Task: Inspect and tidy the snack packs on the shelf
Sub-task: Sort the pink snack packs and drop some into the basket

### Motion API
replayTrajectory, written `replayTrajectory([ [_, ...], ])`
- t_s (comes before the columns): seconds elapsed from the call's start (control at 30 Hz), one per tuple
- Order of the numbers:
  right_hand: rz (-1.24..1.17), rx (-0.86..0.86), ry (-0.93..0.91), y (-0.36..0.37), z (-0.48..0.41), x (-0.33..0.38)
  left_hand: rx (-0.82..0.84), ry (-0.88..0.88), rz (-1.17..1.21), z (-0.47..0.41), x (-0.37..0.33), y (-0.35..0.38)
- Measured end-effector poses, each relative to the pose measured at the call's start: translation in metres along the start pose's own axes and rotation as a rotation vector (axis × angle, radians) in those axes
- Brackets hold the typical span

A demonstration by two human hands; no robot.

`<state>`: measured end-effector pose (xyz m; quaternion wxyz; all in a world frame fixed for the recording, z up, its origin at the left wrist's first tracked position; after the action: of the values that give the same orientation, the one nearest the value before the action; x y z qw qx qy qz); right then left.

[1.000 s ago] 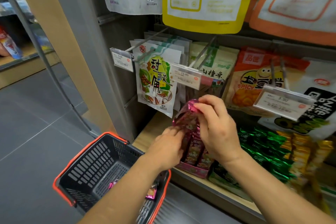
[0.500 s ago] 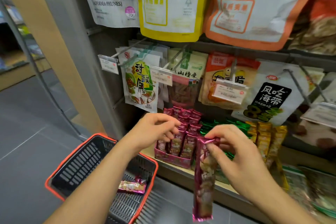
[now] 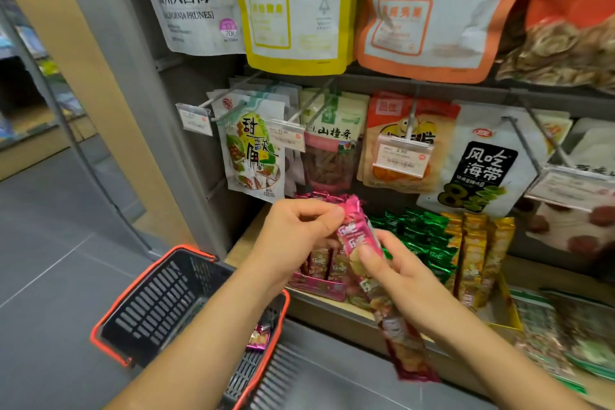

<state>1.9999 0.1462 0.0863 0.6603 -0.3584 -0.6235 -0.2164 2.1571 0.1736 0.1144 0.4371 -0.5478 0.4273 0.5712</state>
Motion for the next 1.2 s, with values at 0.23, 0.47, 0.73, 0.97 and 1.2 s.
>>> replayTrajectory([
  [0.23,0.185,-0.036,-0.036,0.001,0.003,-0.003,-0.075,0.006,-0.154,-0.004,0.001,-0.008],
  [0.47,0.801,-0.112,-0.087,-0.003,0.007,-0.006,0.051,-0.033,-0.349,-0.003,0.006,0.007],
  [0.73,0.319,0.115,0.062,-0.008,0.003,-0.009,-0.241,-0.019,-0.019,-0.014,0.008,-0.021],
  [0.97,0.308,-0.044,0.018,-0.004,0.008,-0.007,-0.228,-0.164,0.288,-0.019,0.020,-0.015],
  [1.2,0.371,-0.107,-0.012,-0.001,0.006,-0.008,-0.039,-0.252,0.330,-0.009,0.026,0.015],
])
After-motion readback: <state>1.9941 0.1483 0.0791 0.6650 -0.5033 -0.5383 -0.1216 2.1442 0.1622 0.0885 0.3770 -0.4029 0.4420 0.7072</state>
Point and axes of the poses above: each hand's wrist, its own z-axis away from the middle knuckle, its own y-axis out of the palm, x = y × z, the point moved 4 cm from there along -z, towards the middle knuckle, and after that the axes turned 6 degrees about -y, right-handed, at the moved point
